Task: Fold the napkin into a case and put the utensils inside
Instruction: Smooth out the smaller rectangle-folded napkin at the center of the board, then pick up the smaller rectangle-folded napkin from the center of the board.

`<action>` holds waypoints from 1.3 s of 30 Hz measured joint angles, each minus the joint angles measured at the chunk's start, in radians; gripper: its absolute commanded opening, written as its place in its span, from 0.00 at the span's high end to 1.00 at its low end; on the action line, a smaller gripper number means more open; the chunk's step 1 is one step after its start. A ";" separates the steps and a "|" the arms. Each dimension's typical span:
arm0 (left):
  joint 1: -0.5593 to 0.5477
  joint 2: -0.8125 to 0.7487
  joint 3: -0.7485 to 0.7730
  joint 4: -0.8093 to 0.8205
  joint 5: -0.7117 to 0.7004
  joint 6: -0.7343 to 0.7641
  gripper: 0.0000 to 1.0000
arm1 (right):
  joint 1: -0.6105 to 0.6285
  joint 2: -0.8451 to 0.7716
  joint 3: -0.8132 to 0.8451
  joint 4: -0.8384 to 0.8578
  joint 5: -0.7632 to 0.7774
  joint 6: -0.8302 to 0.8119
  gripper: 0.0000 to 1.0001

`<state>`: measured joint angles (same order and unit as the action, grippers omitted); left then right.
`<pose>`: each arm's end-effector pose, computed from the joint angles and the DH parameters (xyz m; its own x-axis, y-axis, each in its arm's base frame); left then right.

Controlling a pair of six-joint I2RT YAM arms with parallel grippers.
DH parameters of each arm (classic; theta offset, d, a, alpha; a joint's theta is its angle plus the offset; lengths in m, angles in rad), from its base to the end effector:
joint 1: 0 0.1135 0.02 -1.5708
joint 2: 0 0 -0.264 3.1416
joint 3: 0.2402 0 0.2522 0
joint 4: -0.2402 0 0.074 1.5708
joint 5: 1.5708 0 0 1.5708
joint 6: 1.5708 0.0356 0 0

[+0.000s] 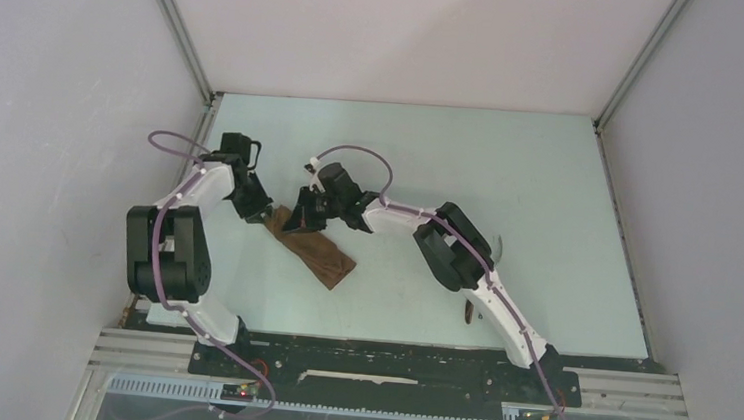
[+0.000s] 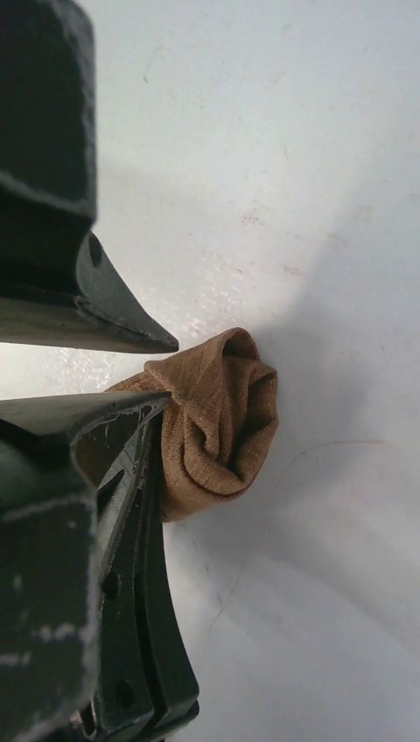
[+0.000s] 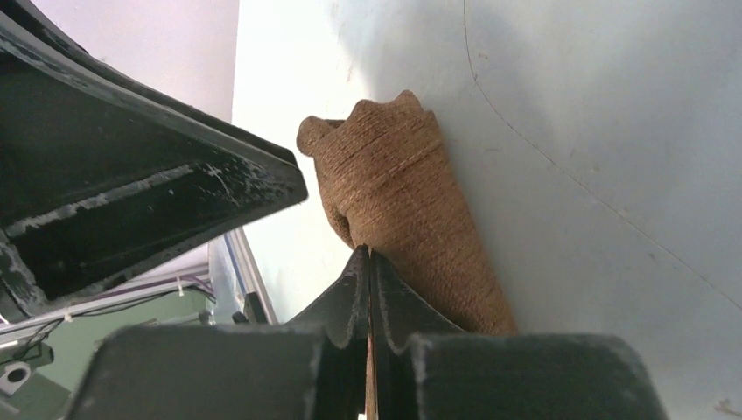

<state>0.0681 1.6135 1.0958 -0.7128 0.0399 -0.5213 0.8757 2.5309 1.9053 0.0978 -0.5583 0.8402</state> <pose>0.3098 0.0197 0.2049 -0.7883 -0.5525 -0.2707 -0.5158 0.8333 -0.1988 0.3442 0.4422 0.1176 -0.9187 -0.1153 -0.3778 -0.3900 0.4160 0.8215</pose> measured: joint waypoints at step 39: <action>-0.057 0.117 0.107 -0.085 0.061 0.060 1.00 | 0.036 0.203 0.393 -0.220 0.115 -0.011 1.00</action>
<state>0.0113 1.7302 1.2030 -0.7975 0.1009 -0.4614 0.9119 2.7335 2.2978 -0.1219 -0.4435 0.8295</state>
